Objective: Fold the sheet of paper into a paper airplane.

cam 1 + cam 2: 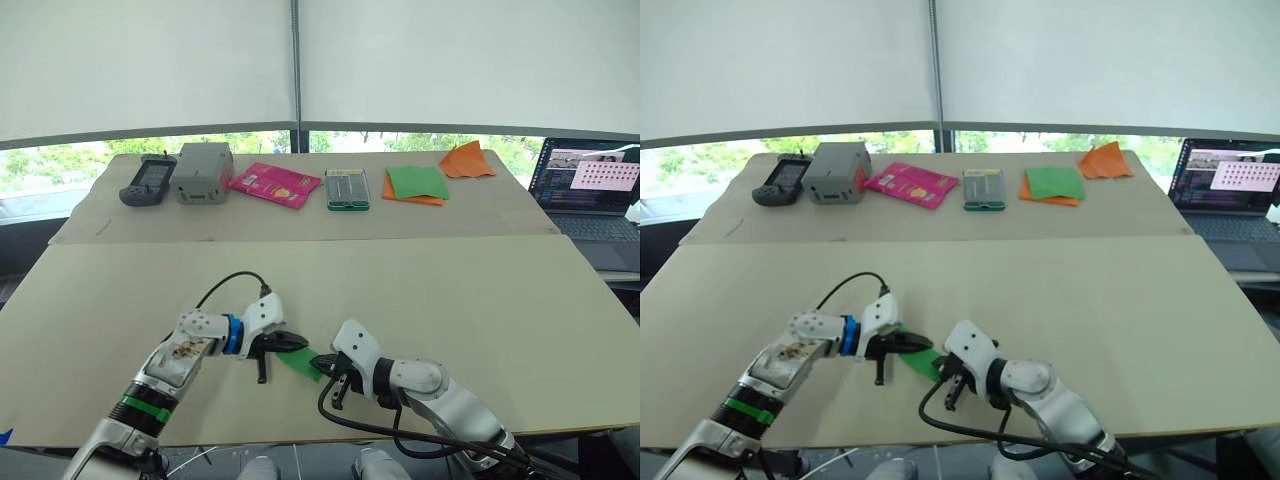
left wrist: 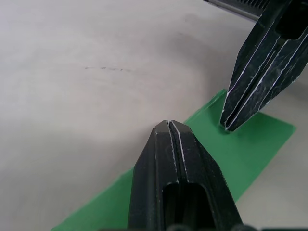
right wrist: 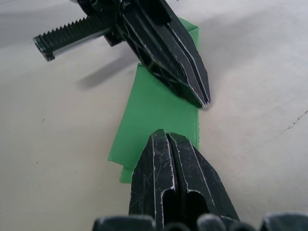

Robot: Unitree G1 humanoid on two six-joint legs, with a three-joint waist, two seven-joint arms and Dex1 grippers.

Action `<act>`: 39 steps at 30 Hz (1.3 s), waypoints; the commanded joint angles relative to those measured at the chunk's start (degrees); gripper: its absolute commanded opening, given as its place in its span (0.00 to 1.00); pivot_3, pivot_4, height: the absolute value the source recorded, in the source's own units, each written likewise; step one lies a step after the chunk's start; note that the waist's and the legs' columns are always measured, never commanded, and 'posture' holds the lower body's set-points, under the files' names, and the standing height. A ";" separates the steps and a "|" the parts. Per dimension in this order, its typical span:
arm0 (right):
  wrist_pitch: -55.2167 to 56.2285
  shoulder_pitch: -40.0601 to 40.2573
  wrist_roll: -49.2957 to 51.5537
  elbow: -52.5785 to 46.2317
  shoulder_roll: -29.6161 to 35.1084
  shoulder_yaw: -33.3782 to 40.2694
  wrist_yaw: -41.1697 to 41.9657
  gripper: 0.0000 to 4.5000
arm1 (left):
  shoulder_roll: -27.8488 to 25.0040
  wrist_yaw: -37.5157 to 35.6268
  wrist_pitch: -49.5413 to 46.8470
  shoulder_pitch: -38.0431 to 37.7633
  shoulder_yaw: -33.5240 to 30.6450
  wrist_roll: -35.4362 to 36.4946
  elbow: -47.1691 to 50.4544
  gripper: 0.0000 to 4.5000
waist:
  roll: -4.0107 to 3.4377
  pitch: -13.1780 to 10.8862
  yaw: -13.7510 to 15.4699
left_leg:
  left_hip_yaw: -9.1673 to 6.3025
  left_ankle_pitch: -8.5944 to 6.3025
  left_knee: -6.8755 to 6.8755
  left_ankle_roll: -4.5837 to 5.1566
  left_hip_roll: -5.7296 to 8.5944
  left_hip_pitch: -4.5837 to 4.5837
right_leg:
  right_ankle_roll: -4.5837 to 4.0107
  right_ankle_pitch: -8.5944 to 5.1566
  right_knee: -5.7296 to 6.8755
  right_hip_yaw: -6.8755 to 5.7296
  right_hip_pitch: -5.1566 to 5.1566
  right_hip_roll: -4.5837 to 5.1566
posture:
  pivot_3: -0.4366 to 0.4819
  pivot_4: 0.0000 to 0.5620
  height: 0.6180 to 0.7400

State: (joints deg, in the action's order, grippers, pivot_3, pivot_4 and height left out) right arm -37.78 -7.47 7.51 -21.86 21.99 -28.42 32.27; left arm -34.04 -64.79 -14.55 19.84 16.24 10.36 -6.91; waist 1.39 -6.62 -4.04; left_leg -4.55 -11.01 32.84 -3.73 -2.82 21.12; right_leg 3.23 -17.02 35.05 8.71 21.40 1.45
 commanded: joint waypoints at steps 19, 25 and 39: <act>-5.30 1.68 -1.31 3.41 2.07 -0.33 -0.43 0.00 | -3.03 1.14 2.80 0.01 -3.82 -2.89 -9.69 0.00 | -0.10 0.12 0.06 | 0.00 -0.08 0.00 -0.13 0.00 0.00 | 0.00 0.00 -0.01 0.00 0.00 0.01 | 0.48 0.27 1.00; -5.35 1.89 -1.30 3.23 2.35 -0.26 -0.38 0.00 | -3.24 1.52 3.27 -0.87 -3.92 -2.97 -10.41 0.00 | -0.09 0.14 0.07 | 0.00 -0.08 0.00 -0.13 0.00 0.00 | 0.00 0.00 -0.01 0.00 0.00 0.02 | 0.48 0.27 1.00; -6.02 1.88 -1.22 2.62 2.33 -0.50 -0.31 0.00 | -3.52 2.02 4.79 -0.57 -4.62 -3.35 -13.02 0.00 | -0.09 0.17 0.09 | 0.01 -0.08 0.00 -0.14 0.00 0.00 | 0.00 0.00 -0.01 0.00 0.00 0.03 | 0.48 0.27 1.00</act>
State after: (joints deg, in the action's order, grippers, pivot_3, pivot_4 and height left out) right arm -39.45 -7.49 7.53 -22.69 22.43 -28.32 32.33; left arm -36.17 -63.59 -8.64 20.72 10.52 10.37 -16.57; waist 1.30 -6.45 -3.95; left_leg -4.55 -11.09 32.84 -3.87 -2.82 21.13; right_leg 3.23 -17.02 35.04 8.71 21.40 1.48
